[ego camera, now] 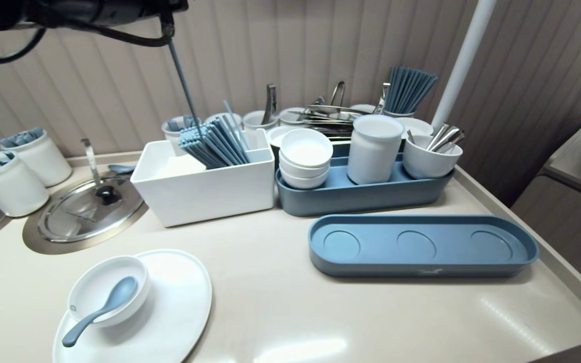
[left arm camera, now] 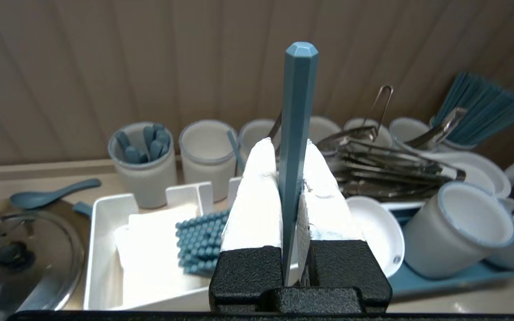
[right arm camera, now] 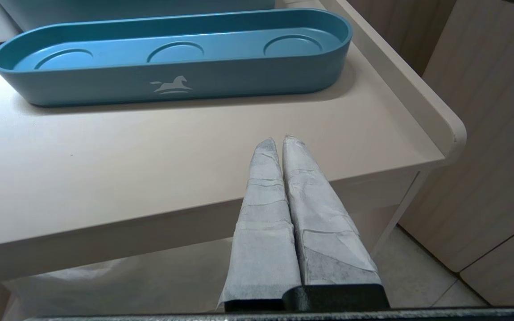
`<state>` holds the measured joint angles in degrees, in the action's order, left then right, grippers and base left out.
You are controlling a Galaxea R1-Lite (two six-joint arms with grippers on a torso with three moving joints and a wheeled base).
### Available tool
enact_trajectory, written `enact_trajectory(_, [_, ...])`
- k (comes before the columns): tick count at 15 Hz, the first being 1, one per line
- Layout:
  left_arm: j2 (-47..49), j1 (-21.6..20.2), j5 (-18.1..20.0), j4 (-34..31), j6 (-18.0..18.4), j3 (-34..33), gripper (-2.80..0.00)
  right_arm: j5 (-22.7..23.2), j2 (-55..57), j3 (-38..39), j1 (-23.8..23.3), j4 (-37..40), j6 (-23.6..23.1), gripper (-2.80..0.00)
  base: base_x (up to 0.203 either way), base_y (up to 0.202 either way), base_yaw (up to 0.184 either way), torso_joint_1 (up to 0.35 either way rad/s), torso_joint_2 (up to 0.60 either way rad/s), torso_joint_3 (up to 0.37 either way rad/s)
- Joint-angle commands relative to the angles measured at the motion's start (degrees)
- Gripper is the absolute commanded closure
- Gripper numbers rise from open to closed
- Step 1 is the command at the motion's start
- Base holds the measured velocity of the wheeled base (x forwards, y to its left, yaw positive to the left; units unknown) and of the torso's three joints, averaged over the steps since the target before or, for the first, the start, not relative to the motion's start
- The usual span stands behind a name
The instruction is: Pick the chopsticks and place it on the plate
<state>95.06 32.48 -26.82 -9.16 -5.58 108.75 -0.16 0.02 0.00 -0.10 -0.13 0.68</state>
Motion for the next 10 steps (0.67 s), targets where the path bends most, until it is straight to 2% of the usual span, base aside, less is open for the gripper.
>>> enact_trajectory(1, [-4.6, -0.4, 1.0, -7.4, 0.0, -0.7, 0.00, 0.0, 0.1, -0.1, 0.0, 0.0, 0.0, 0.00, 0.000, 0.000, 0.000, 0.000, 0.00, 0.000])
enact_trajectory(3, [-5.9, -1.5, 4.7, -17.7, 0.0, -0.6, 0.00, 0.0, 0.1, -0.1, 0.0, 0.0, 0.0, 0.00, 0.000, 0.000, 0.000, 0.000, 0.00, 0.000])
enact_trajectory(6, [-4.2, -4.3, 10.5, -39.1, 0.2, 1.4, 0.00, 0.0, 0.1, 0.0, 0.0, 0.0, 0.0, 0.00, 0.000, 0.000, 0.000, 0.000, 0.00, 0.000])
enact_trajectory(8, [-0.3, -8.3, 16.2, -47.3, 0.3, 1.7, 0.00, 0.0, 0.1, 0.0, 0.0, 0.0, 0.0, 0.00, 0.000, 0.000, 0.000, 0.000, 0.00, 0.000])
enact_trajectory(10, [3.2, -10.8, 21.7, -56.1, 3.5, 1.6, 0.00, 0.0, 0.1, 0.0, 0.0, 0.0, 0.0, 0.00, 0.000, 0.000, 0.000, 0.000, 0.00, 0.000])
